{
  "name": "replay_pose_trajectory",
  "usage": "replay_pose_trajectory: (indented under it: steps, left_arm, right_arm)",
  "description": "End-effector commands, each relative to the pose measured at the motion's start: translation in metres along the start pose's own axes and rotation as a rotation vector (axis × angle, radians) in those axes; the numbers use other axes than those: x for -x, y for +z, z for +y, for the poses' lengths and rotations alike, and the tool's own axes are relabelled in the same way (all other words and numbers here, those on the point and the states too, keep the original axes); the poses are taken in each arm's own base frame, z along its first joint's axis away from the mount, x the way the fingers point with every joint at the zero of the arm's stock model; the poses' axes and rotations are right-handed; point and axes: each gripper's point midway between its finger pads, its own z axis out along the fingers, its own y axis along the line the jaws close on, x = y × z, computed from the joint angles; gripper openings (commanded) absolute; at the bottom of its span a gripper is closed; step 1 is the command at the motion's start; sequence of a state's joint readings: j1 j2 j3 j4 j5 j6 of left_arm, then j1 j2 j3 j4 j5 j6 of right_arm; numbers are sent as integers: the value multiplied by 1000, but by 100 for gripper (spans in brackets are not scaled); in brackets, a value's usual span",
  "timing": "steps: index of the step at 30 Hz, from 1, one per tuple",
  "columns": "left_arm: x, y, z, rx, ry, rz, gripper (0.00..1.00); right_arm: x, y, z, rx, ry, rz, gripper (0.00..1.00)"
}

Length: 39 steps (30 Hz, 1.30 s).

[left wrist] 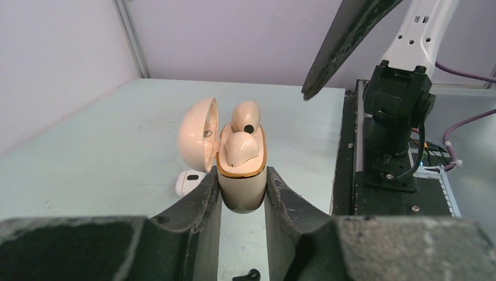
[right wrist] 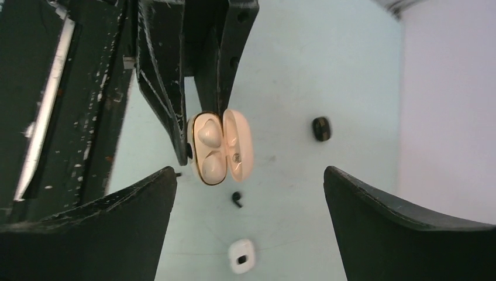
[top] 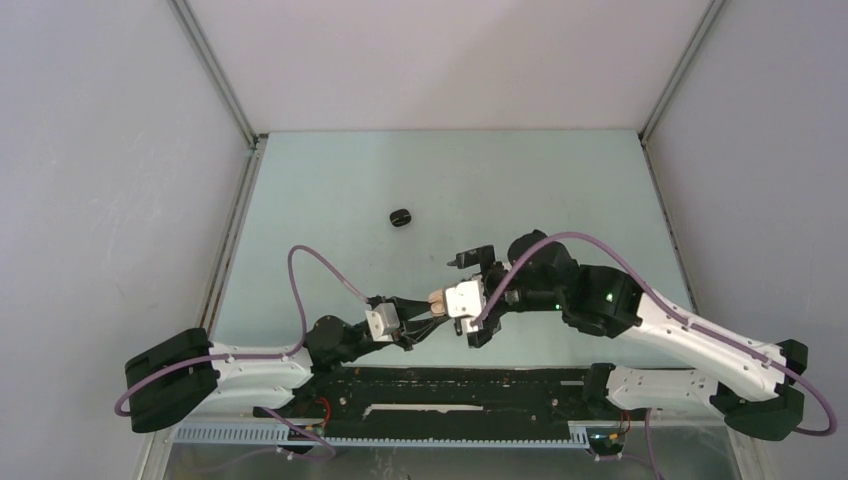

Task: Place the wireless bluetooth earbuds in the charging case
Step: Place the earbud in the charging case.

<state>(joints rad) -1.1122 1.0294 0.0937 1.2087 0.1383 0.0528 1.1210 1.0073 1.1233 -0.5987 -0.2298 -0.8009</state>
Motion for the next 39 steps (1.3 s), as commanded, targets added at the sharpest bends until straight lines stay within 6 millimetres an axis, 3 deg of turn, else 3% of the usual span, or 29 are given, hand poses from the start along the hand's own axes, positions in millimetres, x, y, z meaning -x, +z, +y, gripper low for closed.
replay_pose_trajectory:
  steps: [1,11,39]
  left_arm:
    - [23,9,1,-13,29,-67,0]
    - [22,10,-2,-29,34,-62,0]
    - [20,13,-9,-69,60,-37,0]
  right_arm:
    - [-1,-5,1,40,178,14,97]
    - [-13,2,-13,17,286,31,96]
    - [-23,18,-16,34,369,59,95]
